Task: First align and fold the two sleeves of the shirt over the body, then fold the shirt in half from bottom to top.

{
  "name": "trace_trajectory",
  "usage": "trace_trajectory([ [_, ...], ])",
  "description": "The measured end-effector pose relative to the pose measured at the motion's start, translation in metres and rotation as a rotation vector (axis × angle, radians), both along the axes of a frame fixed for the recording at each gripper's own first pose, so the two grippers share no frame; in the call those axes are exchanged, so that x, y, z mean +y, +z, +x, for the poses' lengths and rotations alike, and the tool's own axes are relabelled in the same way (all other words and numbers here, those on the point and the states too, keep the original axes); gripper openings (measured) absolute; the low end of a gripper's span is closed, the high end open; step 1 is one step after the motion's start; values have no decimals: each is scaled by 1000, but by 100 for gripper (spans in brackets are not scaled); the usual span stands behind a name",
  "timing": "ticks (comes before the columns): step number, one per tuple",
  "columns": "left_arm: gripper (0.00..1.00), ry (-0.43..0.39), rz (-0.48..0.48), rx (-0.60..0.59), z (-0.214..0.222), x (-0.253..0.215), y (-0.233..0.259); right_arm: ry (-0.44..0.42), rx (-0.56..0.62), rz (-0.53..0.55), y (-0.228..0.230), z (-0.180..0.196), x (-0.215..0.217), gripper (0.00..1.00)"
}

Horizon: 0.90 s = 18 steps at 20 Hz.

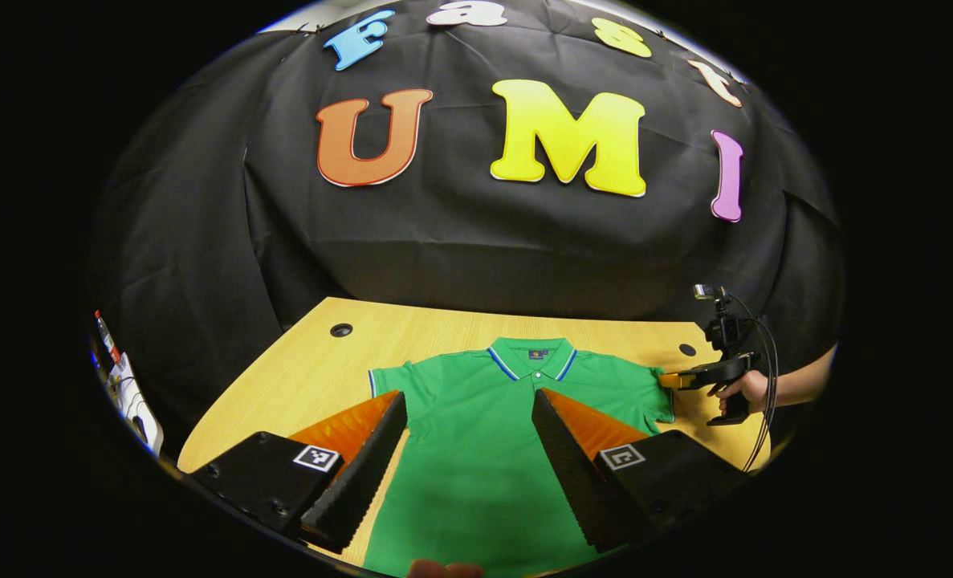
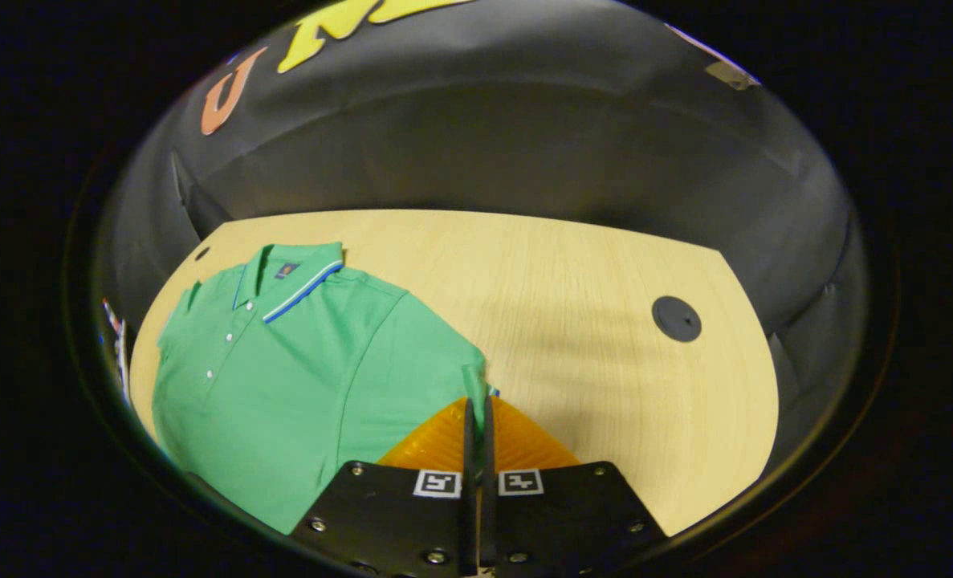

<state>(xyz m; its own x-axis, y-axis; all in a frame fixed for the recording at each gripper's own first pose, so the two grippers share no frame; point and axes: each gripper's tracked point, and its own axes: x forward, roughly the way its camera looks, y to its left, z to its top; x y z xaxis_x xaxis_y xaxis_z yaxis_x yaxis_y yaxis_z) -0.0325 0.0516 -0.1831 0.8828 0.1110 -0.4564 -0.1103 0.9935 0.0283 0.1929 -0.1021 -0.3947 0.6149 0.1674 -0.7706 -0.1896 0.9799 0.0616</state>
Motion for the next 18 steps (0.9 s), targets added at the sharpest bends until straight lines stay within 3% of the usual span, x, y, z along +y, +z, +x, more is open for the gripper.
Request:
trace_trajectory([
  [6, 100, 16, -6, -9, -4, 11, -1, -20, -45, -8, 34, -4, 6, 2],
  [18, 100, 36, -8, -50, -20, 57, -1, 23, -65, -161, 99, -18, 49, 0],
])
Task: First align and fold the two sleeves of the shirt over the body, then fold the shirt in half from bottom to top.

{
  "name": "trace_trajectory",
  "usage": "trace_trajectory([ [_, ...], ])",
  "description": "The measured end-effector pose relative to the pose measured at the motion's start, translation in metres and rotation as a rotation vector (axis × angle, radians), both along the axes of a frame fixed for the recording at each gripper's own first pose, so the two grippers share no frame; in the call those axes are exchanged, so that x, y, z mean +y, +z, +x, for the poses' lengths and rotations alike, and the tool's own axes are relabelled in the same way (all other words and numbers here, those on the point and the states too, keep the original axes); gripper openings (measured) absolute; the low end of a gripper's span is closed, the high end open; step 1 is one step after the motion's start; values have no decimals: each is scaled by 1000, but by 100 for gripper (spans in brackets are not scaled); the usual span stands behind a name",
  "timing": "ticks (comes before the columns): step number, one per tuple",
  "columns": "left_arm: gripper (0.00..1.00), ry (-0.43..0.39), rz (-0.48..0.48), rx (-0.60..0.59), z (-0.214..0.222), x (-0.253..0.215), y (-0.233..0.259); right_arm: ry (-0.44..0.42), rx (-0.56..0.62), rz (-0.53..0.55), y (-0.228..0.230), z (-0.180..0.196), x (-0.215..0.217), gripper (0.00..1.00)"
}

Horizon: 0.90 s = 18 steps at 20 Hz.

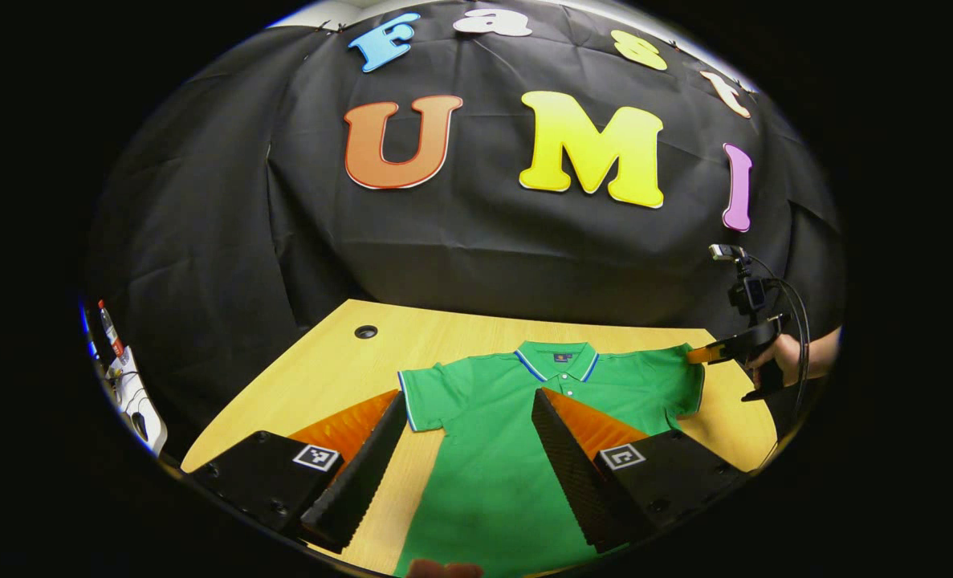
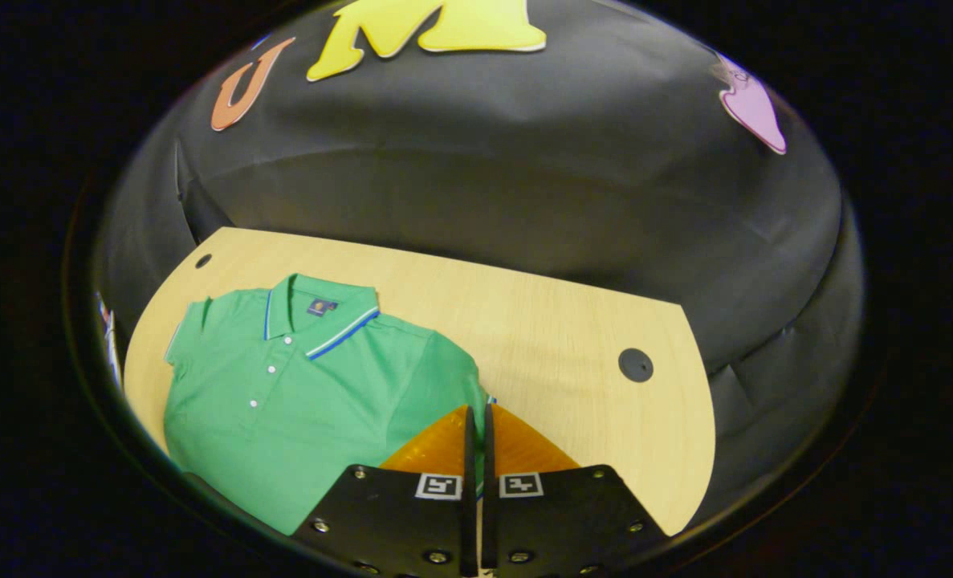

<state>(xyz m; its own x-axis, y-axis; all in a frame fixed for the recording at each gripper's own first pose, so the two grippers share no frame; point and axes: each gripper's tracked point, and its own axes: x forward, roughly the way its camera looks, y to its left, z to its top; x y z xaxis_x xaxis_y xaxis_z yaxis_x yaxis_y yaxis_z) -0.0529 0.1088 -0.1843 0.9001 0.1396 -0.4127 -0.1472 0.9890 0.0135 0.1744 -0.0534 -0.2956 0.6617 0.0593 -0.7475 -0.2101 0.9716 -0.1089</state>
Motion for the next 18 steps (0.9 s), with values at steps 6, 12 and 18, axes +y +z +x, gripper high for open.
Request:
trace_trajectory([
  [6, 100, 50, -27, -20, -15, 39, 0, 59, 22, -42, 18, -14, 58, 3],
  [12, 100, 94, -66, -7, -35, 60, -11, 91, 43, -29, 4, -18, 127, 3],
  [18, 100, 128, -78, 8, -51, 77, -19, 99, 97, -21, -29, -22, 168, 3],
])
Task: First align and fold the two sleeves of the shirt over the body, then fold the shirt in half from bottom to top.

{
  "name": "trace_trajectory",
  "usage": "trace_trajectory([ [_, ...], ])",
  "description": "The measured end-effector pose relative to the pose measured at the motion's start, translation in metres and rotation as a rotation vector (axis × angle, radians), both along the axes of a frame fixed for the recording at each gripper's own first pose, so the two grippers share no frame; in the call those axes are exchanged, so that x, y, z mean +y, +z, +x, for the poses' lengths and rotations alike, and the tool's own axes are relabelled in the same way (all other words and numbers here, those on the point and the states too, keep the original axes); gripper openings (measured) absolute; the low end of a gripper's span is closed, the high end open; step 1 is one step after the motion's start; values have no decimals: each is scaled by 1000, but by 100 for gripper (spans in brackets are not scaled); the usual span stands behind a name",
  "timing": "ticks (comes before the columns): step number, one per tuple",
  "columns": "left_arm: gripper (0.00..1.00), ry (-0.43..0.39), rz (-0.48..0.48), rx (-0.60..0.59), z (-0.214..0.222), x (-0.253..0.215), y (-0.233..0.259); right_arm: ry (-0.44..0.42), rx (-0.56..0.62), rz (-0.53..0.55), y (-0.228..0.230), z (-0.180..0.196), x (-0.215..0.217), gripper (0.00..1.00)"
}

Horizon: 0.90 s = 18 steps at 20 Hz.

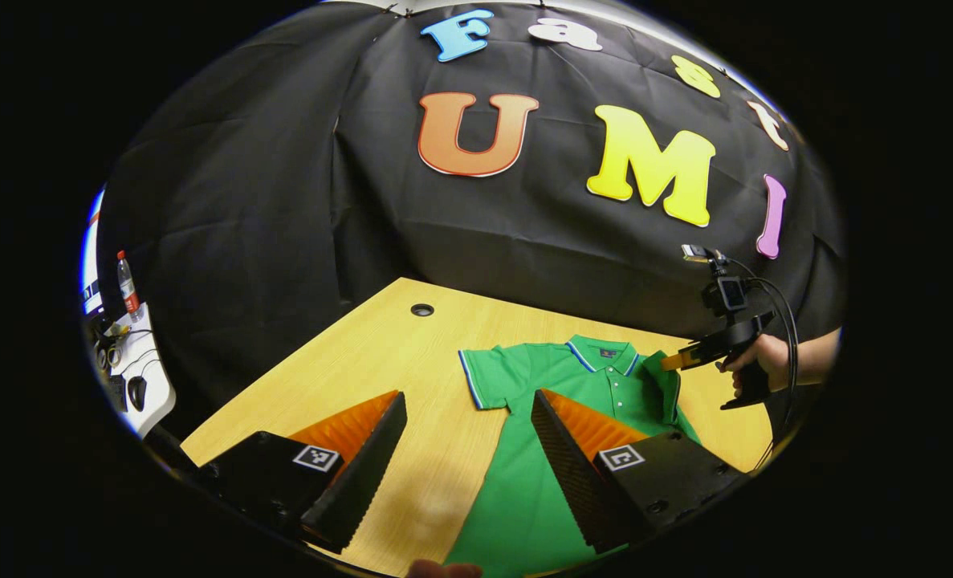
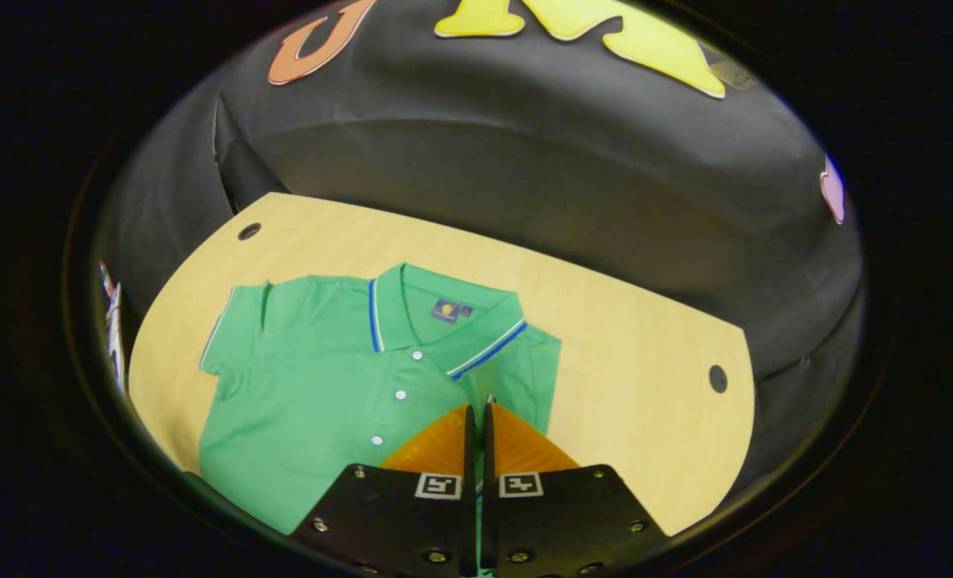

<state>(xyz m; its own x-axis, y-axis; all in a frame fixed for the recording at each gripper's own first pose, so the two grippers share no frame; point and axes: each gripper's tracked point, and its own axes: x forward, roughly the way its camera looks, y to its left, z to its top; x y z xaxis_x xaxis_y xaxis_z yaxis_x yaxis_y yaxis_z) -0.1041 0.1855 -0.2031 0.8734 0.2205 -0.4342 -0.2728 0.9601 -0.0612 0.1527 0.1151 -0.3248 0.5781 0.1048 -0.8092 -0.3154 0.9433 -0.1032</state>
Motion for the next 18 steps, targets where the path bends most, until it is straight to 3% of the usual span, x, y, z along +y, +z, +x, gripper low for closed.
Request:
trace_trajectory([
  [3, 99, 9, 1, 14, -5, 6, -5, 2, 23, 26, -8, -4, 14, 3],
  [8, 99, 8, -3, 18, -4, 7, -6, -5, 16, 144, 7, -6, 30, 17],
  [9, 99, 4, -5, 17, -3, 5, -6, -10, 9, 167, 10, -6, 29, 14],
  [14, 99, -31, -11, 16, 10, -2, -8, -39, -29, 175, 27, -3, 10, 33],
  [18, 99, -93, -50, 2, 27, -12, -9, -50, -76, 163, 47, -6, -15, 36],
])
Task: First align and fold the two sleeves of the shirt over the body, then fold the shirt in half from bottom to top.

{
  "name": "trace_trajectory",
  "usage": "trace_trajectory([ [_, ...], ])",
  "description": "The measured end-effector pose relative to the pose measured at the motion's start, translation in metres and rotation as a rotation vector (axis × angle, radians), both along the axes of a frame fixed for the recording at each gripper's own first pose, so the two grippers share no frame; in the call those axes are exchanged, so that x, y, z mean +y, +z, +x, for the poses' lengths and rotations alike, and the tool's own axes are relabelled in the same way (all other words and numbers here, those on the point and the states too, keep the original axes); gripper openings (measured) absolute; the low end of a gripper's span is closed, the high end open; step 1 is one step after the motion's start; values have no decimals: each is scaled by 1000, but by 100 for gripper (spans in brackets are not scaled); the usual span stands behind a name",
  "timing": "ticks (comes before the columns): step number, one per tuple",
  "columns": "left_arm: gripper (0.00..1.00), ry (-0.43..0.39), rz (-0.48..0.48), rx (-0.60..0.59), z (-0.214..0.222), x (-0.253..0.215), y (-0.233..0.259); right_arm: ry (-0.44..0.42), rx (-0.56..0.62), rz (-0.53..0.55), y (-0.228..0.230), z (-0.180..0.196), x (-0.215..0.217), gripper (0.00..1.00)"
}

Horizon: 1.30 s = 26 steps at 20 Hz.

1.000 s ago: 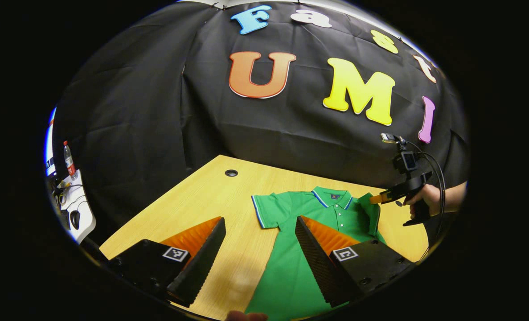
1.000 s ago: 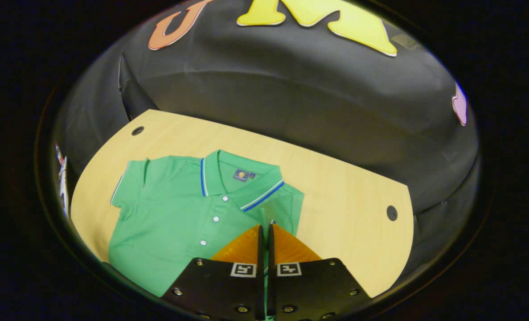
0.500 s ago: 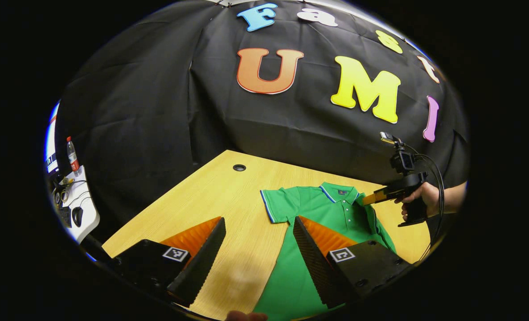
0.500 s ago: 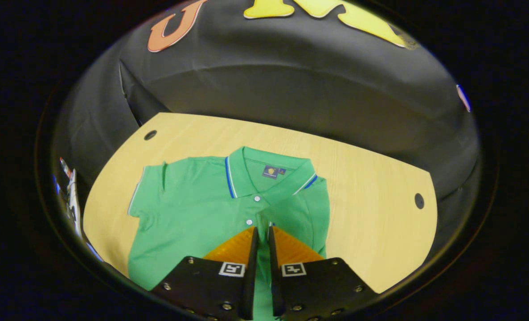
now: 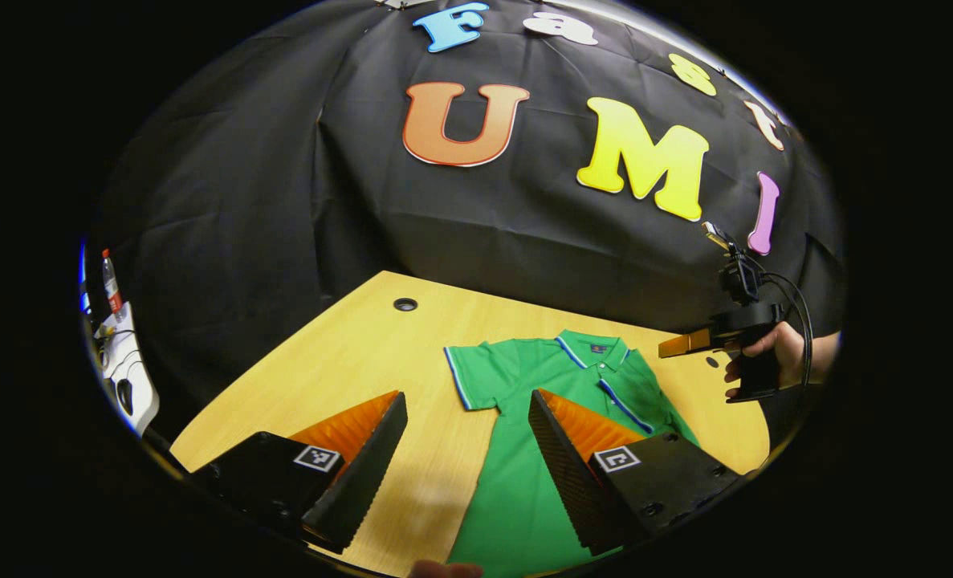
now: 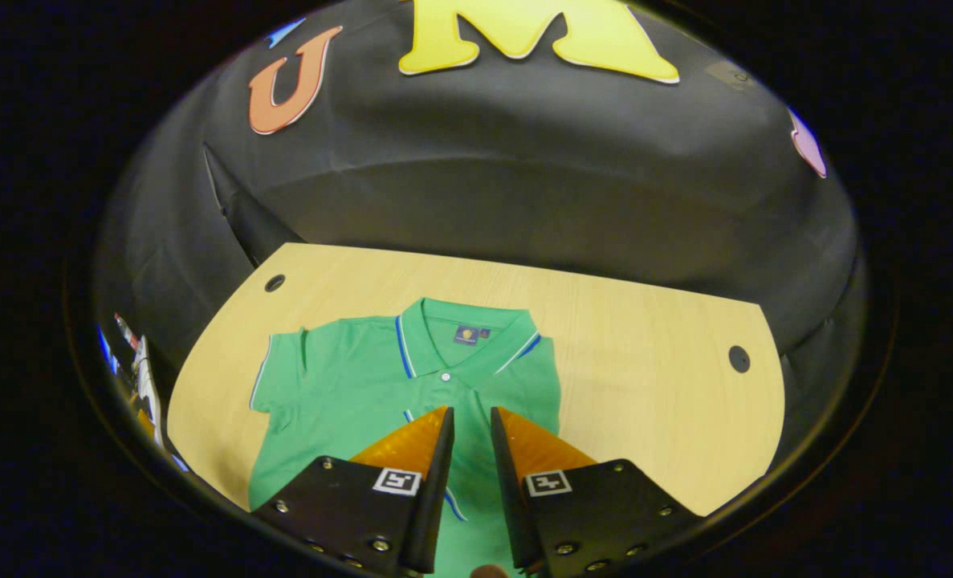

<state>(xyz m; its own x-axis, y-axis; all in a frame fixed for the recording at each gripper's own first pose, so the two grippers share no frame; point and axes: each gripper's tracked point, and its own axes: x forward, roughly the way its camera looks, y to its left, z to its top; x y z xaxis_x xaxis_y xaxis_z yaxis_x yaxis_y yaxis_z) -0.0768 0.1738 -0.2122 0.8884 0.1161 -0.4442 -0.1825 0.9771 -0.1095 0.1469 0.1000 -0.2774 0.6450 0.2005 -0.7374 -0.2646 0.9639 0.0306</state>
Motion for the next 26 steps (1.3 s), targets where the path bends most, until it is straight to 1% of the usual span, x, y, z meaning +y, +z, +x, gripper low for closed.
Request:
trace_trajectory([
  [1, 99, -16, -8, -7, 6, 0, 1, -7, -19, -12, 6, -2, -6, 33],
  [4, 98, -52, -29, -7, 19, 5, 1, -15, -101, -42, 33, -10, -22, 36],
  [5, 98, -57, -30, -2, 24, 7, 2, -4, -135, -60, 42, -15, -26, 36],
  [6, 98, -59, -28, 3, 30, 12, 1, 24, -164, -63, 51, -22, -24, 36],
  [7, 98, -59, -24, 4, 35, 14, 0, 43, -187, -72, 58, -30, -24, 33],
  [9, 99, -64, -26, 6, 44, 19, -2, 69, -217, -72, 71, -47, -21, 33],
  [10, 99, -73, -26, 12, 49, 22, -7, 72, -227, -70, 78, -53, -19, 33],
  [11, 99, -79, -21, 17, 54, 25, -12, 72, -237, -67, 82, -60, -19, 36],
  [12, 99, -87, -22, 23, 58, 29, -17, 69, -251, -62, 88, -65, -18, 33],
  [14, 99, -98, -43, 51, 67, 37, -31, 62, -273, -53, 100, -73, -16, 33],
  [18, 99, -140, -130, 110, 87, 43, -60, 69, -297, -44, 118, -88, -14, 33],
  [23, 99, -142, -215, 154, 137, 58, -88, 76, -323, -41, 138, -102, -11, 33],
  [25, 99, -147, -214, 176, 159, 67, -105, 75, -321, -27, 143, -107, -10, 33],
  [26, 99, -146, -198, 194, 167, 71, -115, 72, -317, -17, 145, -110, -10, 33],
])
